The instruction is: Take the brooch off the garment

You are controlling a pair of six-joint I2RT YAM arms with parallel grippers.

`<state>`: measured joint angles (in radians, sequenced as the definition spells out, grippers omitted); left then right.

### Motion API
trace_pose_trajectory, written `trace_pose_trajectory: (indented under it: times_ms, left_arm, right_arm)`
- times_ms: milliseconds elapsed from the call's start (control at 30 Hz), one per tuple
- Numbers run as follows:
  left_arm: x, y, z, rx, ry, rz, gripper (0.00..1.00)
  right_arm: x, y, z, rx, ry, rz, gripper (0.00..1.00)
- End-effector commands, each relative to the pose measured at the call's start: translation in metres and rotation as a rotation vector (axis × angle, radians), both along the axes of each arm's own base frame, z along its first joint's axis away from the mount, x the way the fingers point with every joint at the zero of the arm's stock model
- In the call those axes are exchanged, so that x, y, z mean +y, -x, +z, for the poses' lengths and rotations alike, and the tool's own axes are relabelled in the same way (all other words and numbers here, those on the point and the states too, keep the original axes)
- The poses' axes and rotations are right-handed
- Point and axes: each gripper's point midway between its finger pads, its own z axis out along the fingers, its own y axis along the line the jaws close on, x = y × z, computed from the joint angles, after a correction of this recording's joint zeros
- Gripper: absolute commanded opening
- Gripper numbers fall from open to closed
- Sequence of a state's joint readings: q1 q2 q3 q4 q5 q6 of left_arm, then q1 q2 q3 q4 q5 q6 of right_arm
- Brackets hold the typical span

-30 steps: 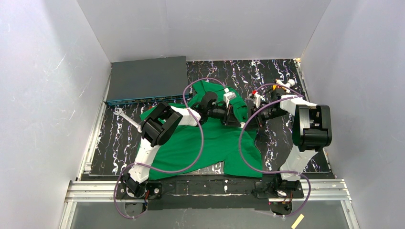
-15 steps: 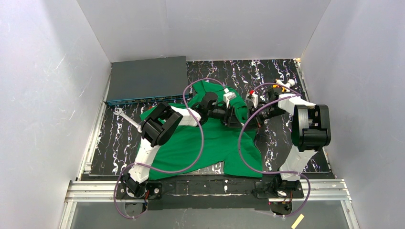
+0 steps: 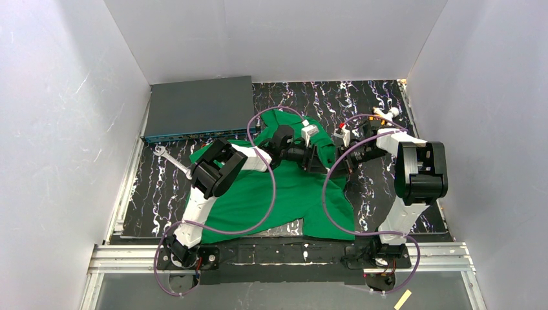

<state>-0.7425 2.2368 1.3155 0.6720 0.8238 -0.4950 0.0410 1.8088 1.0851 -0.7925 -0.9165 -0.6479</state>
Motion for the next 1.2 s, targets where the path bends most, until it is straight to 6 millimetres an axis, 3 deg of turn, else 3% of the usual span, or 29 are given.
trace_pose_trajectory:
  times_ms: [0, 333, 600, 800, 867, 1033, 1167]
  left_arm:
    - [-0.005, 0.004, 0.026, -0.067, 0.035, -0.027, 0.46]
    - [-0.009, 0.010, 0.022, -0.066, 0.032, -0.048, 0.44]
    - [-0.011, 0.010, 0.020, -0.062, 0.025, -0.040, 0.23]
    - [-0.011, 0.010, 0.021, -0.050, 0.023, -0.034, 0.16]
    - [-0.011, 0.010, 0.021, -0.049, 0.024, -0.035, 0.16]
    - [-0.010, 0.009, 0.027, -0.059, 0.032, -0.037, 0.29]
    - [-0.005, 0.008, 0.038, -0.131, 0.051, -0.060, 0.30]
  right_arm:
    - [0.004, 0.004, 0.005, 0.032, -0.031, -0.017, 0.01]
    - [0.003, 0.001, 0.004, 0.050, -0.037, -0.035, 0.01]
    - [0.004, 0.005, 0.005, 0.052, -0.044, -0.023, 0.01]
    - [0.003, 0.006, 0.005, 0.042, -0.039, -0.018, 0.01]
    - [0.003, 0.007, 0.005, 0.042, -0.038, -0.017, 0.01]
    - [0.000, 0.006, 0.002, 0.027, -0.017, -0.013, 0.01]
    - [-0.002, 0.005, 0.001, 0.016, 0.000, -0.004, 0.01]
